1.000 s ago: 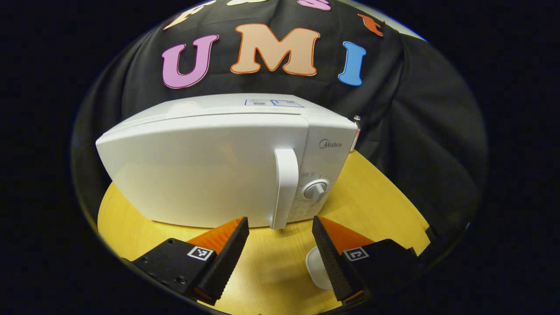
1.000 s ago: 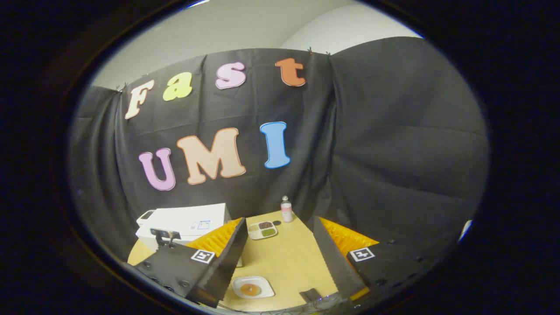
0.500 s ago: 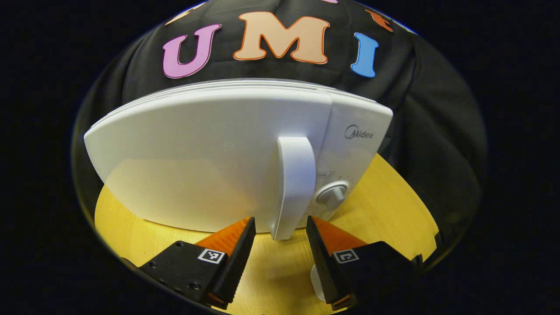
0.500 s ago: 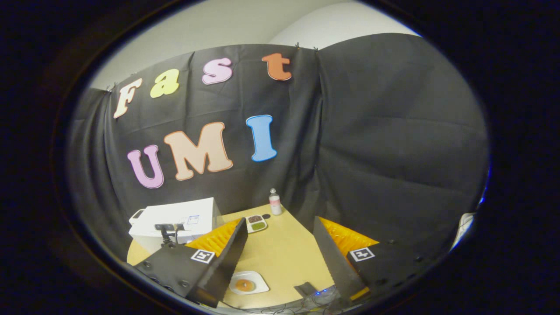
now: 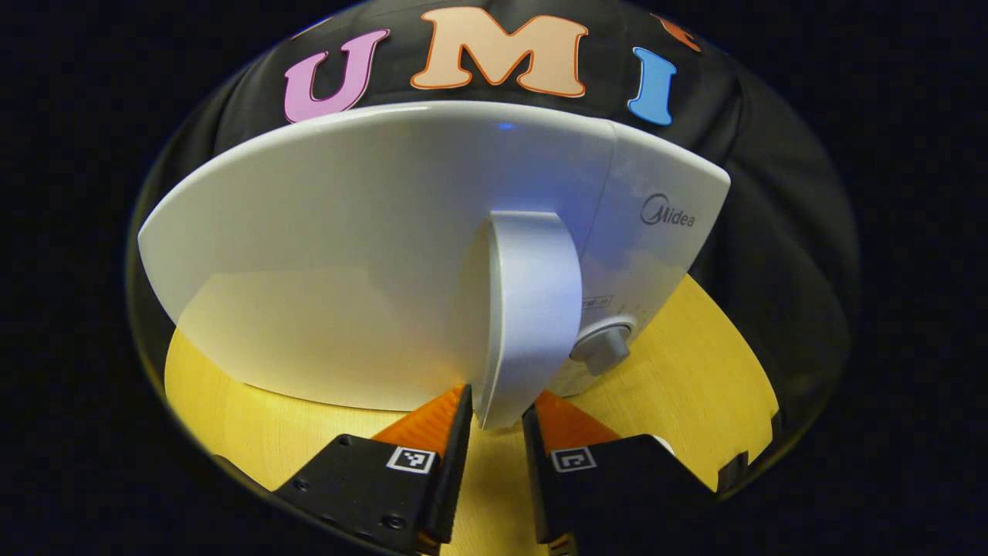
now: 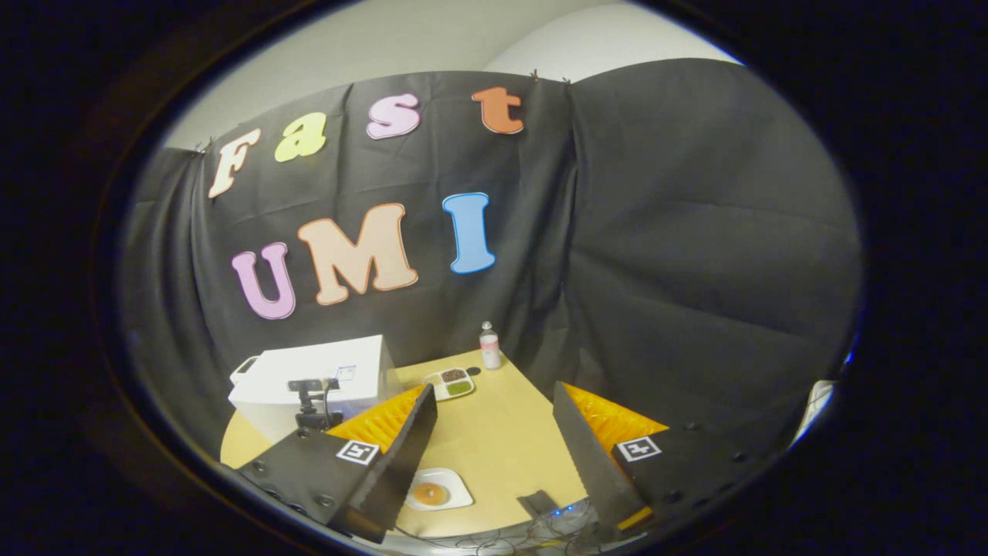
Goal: Open the microwave oven with the left hand, put the food in, and close the microwave oven.
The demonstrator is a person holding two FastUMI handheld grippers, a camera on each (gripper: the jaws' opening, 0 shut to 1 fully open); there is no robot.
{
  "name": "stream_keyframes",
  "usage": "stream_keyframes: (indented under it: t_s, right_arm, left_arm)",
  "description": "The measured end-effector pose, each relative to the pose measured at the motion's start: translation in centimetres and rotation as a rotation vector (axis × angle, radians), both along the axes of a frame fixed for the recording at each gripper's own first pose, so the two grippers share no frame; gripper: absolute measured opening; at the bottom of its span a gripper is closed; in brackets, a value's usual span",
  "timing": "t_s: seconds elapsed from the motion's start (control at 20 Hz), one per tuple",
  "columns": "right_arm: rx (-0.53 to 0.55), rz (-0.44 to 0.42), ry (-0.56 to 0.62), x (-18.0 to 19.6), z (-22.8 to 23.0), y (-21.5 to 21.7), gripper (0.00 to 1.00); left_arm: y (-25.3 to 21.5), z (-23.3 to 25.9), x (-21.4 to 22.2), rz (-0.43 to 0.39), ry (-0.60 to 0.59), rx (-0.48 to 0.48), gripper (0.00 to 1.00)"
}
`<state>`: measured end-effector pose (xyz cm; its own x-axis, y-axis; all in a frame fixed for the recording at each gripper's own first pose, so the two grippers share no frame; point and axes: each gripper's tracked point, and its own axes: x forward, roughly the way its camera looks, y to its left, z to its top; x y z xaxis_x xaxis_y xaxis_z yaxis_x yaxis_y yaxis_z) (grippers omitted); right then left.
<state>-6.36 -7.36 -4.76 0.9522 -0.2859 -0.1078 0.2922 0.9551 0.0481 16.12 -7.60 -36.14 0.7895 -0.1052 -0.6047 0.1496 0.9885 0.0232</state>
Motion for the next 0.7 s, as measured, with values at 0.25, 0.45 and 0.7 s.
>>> stream_keyframes:
  t_s: [0.25,0.45,0.7]
  right_arm:
    - [0.008,0.009,0.015,-0.3,-0.8,-0.1,0.95]
    - [0.009,0.029,0.034,-0.3,-1.5,-0.1,0.92]
    - [0.008,0.084,0.069,0.4,-2.8,0.4,0.92]
  left_arm:
    - [-0.1,-0.3,0.0,-0.004,0.006,0.041,0.24]
    - [0.0,-0.2,-0.3,0.006,-0.003,0.023,0.14]
    - [0.1,-0.1,-0.5,0.051,-0.015,0.006,0.06]
